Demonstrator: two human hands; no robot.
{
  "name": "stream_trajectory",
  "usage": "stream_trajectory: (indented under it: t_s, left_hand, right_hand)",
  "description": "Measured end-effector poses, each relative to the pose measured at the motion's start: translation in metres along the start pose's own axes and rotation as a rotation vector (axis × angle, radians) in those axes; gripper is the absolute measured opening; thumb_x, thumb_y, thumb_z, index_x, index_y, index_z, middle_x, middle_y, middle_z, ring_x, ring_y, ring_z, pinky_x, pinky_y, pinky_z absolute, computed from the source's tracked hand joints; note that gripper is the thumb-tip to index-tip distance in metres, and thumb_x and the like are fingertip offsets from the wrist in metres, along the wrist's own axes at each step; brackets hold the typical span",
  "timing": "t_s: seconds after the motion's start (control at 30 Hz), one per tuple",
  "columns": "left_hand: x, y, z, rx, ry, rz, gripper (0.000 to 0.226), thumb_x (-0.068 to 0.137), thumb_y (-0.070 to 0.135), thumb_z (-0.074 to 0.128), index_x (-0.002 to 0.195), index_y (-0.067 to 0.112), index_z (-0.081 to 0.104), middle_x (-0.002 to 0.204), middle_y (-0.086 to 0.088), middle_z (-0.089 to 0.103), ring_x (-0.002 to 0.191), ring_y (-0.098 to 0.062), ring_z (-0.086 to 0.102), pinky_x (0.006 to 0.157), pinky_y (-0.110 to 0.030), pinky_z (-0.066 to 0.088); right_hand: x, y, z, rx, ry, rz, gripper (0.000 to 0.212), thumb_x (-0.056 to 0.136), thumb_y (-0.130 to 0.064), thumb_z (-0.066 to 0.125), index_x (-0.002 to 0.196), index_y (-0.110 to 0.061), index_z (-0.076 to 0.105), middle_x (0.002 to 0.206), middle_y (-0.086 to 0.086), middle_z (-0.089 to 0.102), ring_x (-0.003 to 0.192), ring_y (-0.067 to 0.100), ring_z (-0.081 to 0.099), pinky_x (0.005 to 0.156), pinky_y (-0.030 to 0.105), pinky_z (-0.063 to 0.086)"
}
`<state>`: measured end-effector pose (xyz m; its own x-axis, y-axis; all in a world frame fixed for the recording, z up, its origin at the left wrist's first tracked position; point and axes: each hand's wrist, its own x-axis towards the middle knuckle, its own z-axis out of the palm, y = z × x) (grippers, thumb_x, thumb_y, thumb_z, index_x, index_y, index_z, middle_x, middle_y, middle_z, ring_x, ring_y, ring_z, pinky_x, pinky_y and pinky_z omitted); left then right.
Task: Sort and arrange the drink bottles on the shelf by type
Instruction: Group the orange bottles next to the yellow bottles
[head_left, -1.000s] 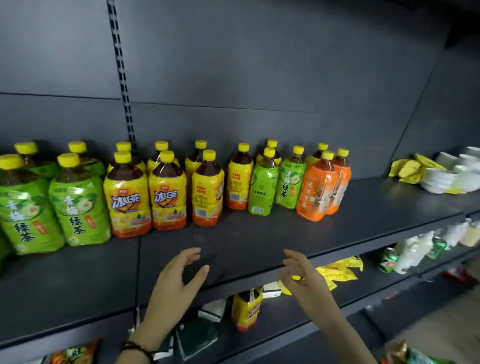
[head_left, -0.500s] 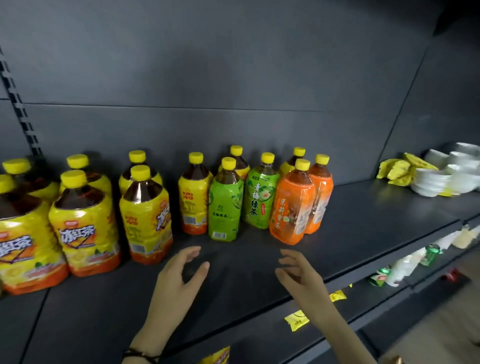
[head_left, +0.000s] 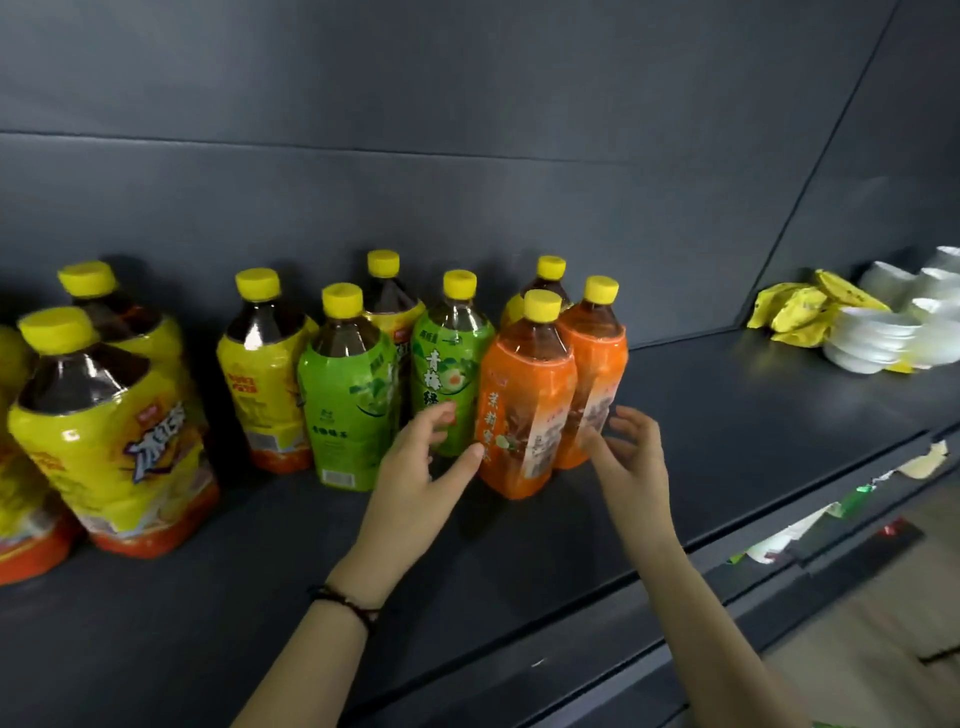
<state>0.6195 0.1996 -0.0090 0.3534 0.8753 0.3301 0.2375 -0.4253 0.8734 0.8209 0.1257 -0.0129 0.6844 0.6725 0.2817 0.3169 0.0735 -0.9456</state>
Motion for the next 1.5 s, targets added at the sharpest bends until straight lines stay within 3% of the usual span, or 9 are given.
stream_trajectory:
  t_s: [0.27, 0.4, 0.47, 0.63, 0.87, 0.97, 1.13, 1.3, 1.5]
  left_hand:
    - [0.01, 0.016, 0.063, -0.026, 0.149, -0.084, 0.09, 0.069, 0.055, 0.073, 0.143, 0.033, 0.028, 0.14, 0.008, 0.032, 0.129, -0.007, 0.038, 0.103, -0.026, 0.039]
    - [0.009, 0.023, 0.074, -0.126, 0.234, -0.138, 0.082, 0.053, 0.06, 0.077, 0.121, 0.053, 0.032, 0.124, 0.016, 0.032, 0.113, 0.015, 0.038, 0.082, 0.002, 0.035]
    - [0.007, 0.022, 0.079, -0.157, 0.29, -0.139, 0.076, 0.047, 0.061, 0.074, 0.112, 0.053, 0.035, 0.121, 0.018, 0.036, 0.107, 0.022, 0.039, 0.079, 0.004, 0.036]
    - [0.003, 0.025, 0.092, -0.36, 0.295, -0.155, 0.079, 0.043, 0.045, 0.08, 0.11, 0.038, 0.037, 0.12, 0.011, 0.048, 0.096, 0.019, 0.054, 0.072, -0.006, 0.048]
    - [-0.006, 0.031, 0.101, -0.249, 0.456, -0.222, 0.085, 0.039, 0.048, 0.083, 0.112, 0.041, 0.039, 0.118, 0.013, 0.052, 0.101, 0.008, 0.055, 0.079, -0.019, 0.047]
    - [-0.019, 0.032, 0.106, -0.199, 0.486, -0.266, 0.097, 0.038, 0.058, 0.077, 0.124, 0.038, 0.039, 0.119, 0.013, 0.046, 0.109, -0.001, 0.05, 0.08, -0.016, 0.043]
    - [-0.027, 0.028, 0.103, -0.174, 0.332, -0.259, 0.095, 0.03, 0.077, 0.079, 0.112, 0.056, 0.037, 0.127, 0.018, 0.04, 0.12, -0.007, 0.048, 0.091, -0.028, 0.048]
    - [-0.019, 0.035, 0.117, -0.324, 0.296, -0.206, 0.098, 0.037, 0.068, 0.083, 0.116, 0.054, 0.028, 0.126, 0.011, 0.051, 0.106, 0.006, 0.059, 0.075, -0.014, 0.052]
    - [-0.029, 0.038, 0.121, -0.217, 0.4, -0.124, 0.097, 0.046, 0.072, 0.077, 0.123, 0.065, 0.017, 0.108, 0.049, 0.049, 0.11, 0.013, 0.054, 0.081, -0.014, 0.051]
  right_hand:
    - [0.066, 0.01, -0.016, 0.105, -0.411, 0.001, 0.073, 0.081, -0.037, 0.066, 0.143, -0.028, 0.029, 0.134, -0.014, 0.047, 0.122, 0.003, 0.047, 0.095, 0.025, 0.044]
    - [0.087, 0.018, -0.019, 0.158, -0.648, 0.06, 0.08, 0.073, -0.039, 0.07, 0.142, -0.033, 0.029, 0.13, -0.015, 0.053, 0.118, -0.001, 0.053, 0.095, 0.029, 0.05]
    - [0.093, 0.023, -0.018, 0.156, -0.653, 0.042, 0.081, 0.069, -0.039, 0.074, 0.139, -0.033, 0.033, 0.127, -0.013, 0.056, 0.116, 0.002, 0.056, 0.093, 0.03, 0.051]
    - [0.105, 0.03, -0.024, 0.177, -0.692, 0.009, 0.08, 0.063, -0.037, 0.078, 0.133, -0.033, 0.04, 0.123, -0.012, 0.06, 0.111, -0.001, 0.059, 0.085, 0.024, 0.053]
    - [0.115, 0.037, -0.05, 0.207, -0.811, 0.045, 0.062, 0.066, -0.033, 0.076, 0.116, -0.051, 0.044, 0.112, -0.026, 0.062, 0.104, -0.01, 0.059, 0.079, 0.019, 0.053]
    - [0.117, 0.046, -0.06, 0.251, -0.853, 0.072, 0.069, 0.068, -0.034, 0.084, 0.119, -0.053, 0.042, 0.12, -0.021, 0.059, 0.113, -0.001, 0.058, 0.085, 0.026, 0.053]
    - [0.126, 0.052, -0.072, 0.304, -1.018, 0.091, 0.087, 0.056, -0.05, 0.081, 0.127, -0.046, 0.032, 0.132, -0.012, 0.052, 0.122, 0.006, 0.054, 0.09, 0.03, 0.052]
    - [0.092, 0.048, -0.063, 0.435, -0.808, 0.027, 0.071, 0.064, -0.045, 0.067, 0.123, -0.05, 0.029, 0.131, -0.018, 0.045, 0.119, -0.003, 0.052, 0.083, 0.019, 0.052]
    - [0.064, 0.04, -0.039, 0.36, -0.46, -0.17, 0.09, 0.062, -0.051, 0.075, 0.126, -0.063, 0.013, 0.139, -0.016, 0.033, 0.125, -0.001, 0.045, 0.089, 0.014, 0.048]
